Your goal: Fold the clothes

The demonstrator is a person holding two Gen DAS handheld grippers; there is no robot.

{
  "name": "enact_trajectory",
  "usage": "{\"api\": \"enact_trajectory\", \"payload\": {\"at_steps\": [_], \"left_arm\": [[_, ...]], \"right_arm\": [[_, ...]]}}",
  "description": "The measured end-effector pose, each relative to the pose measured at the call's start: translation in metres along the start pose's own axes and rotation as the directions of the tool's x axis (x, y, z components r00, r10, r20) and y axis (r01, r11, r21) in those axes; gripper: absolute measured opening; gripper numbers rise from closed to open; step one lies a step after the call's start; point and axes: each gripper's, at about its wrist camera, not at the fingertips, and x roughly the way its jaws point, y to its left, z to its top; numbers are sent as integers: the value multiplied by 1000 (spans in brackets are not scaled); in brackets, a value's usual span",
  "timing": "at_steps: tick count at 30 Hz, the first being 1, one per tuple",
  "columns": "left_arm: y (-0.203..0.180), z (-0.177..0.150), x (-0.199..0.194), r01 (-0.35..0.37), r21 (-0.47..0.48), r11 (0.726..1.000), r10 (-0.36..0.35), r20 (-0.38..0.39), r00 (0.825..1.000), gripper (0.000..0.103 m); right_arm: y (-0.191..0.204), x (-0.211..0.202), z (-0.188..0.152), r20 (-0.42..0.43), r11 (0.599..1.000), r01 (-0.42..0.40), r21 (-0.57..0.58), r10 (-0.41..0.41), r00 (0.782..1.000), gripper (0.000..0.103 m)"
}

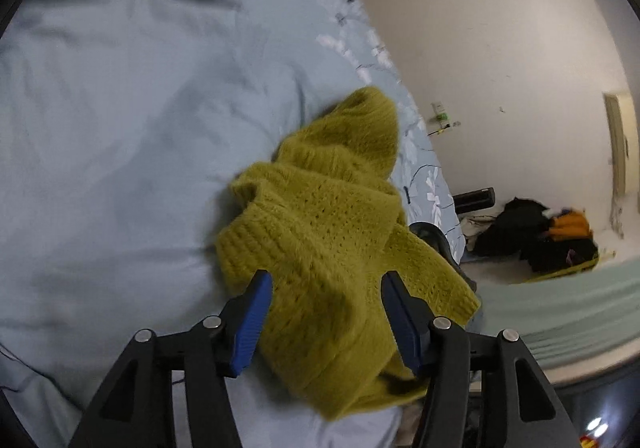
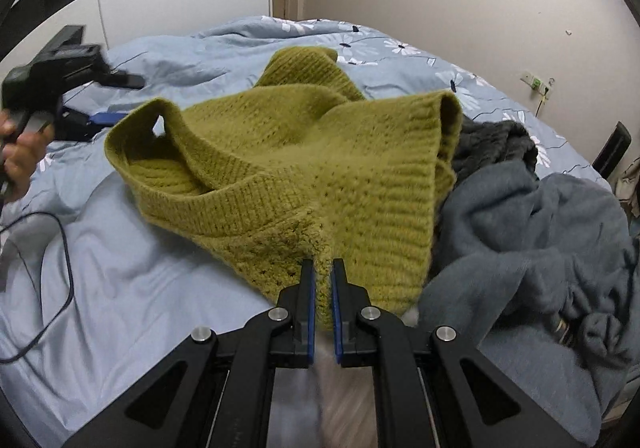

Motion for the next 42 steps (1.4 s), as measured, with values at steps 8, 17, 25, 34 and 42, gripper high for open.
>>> {"api": "enact_trajectory", "payload": {"at_steps": [8, 17, 25, 34, 42], "left_arm": [[4, 10, 29, -126, -93, 988, 116, -107, 987, 59], [-10, 15, 24, -250, -63, 966, 241, -122, 963, 61], [1, 3, 25, -308, -55, 950, 301, -99, 948, 50], [37, -22, -4, -241, -104, 965, 238, -37, 971, 10], [53, -30, -12, -174, -113, 978, 171, -37, 985, 14]], "right_arm": [[0, -9, -12, 2, 1000, 0, 4, 0, 1000, 7], [5, -14, -14, 11, 999, 12, -42, -12, 1000, 7], [14, -23, -24, 23, 994, -10, -107, 12, 1000, 7], [9, -29, -24, 37, 997, -40, -63, 43, 998, 7], [17, -22, -19, 19, 991, -25, -134, 28, 999, 28]]}}
